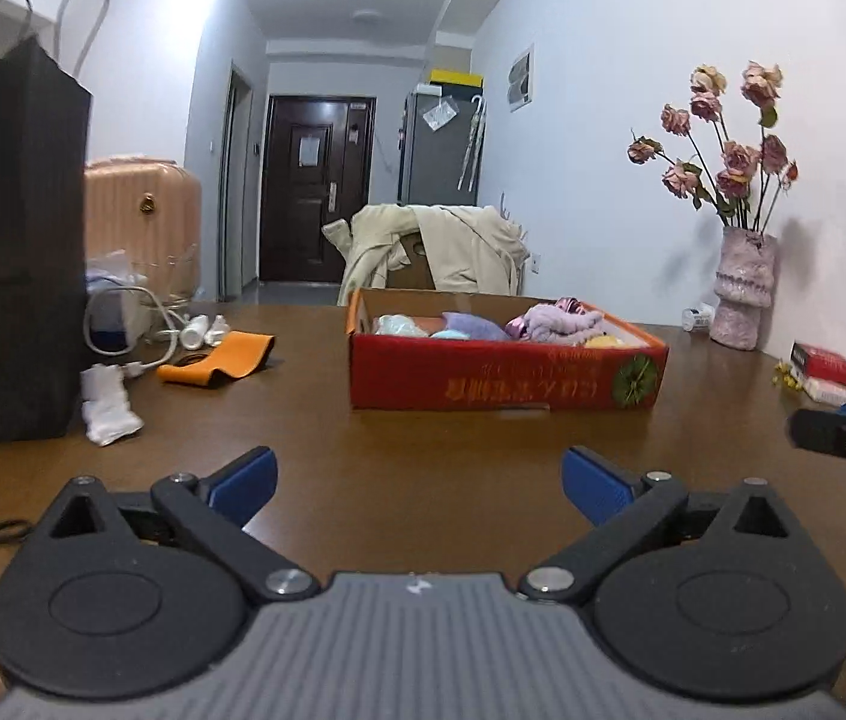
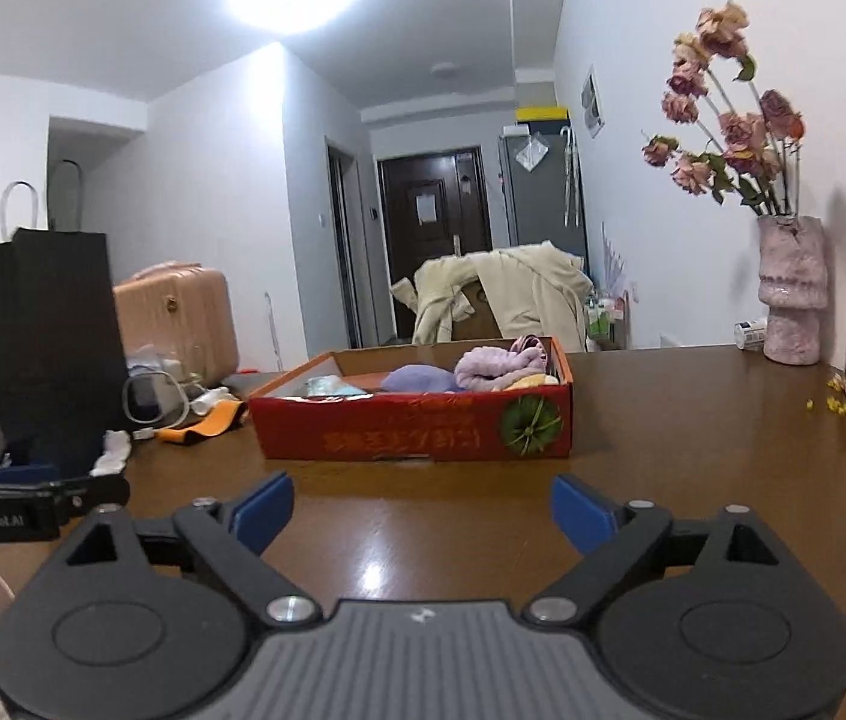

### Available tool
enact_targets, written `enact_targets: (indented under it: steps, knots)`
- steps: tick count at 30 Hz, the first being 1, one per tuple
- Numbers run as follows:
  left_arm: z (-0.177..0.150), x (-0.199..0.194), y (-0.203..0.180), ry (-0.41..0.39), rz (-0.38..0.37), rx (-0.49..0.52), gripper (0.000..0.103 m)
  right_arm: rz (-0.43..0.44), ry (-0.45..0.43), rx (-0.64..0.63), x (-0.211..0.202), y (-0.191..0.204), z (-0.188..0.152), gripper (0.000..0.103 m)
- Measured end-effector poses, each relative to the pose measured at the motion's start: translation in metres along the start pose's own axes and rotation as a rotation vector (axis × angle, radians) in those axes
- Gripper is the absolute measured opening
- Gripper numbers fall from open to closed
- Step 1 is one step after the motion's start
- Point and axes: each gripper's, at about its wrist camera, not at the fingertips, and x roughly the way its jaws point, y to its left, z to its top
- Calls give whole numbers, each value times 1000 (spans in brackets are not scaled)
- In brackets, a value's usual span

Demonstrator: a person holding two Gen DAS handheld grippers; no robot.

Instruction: Organize soft objects

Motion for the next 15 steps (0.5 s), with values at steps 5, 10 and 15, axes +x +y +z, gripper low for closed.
enact_targets:
  steps: [5, 10, 15]
  knots:
    - [-17, -6, 3, 29, 4, 0, 103, -31, -19, 36, -25, 7, -31, 99]
    - [-13, -12, -6, 26, -21, 18, 103, -28, -31, 21, -25, 10, -29, 99]
    - [-13, -18, -16, 27, -49, 43, 103, -43, -40, 28, -26, 9, -28, 99]
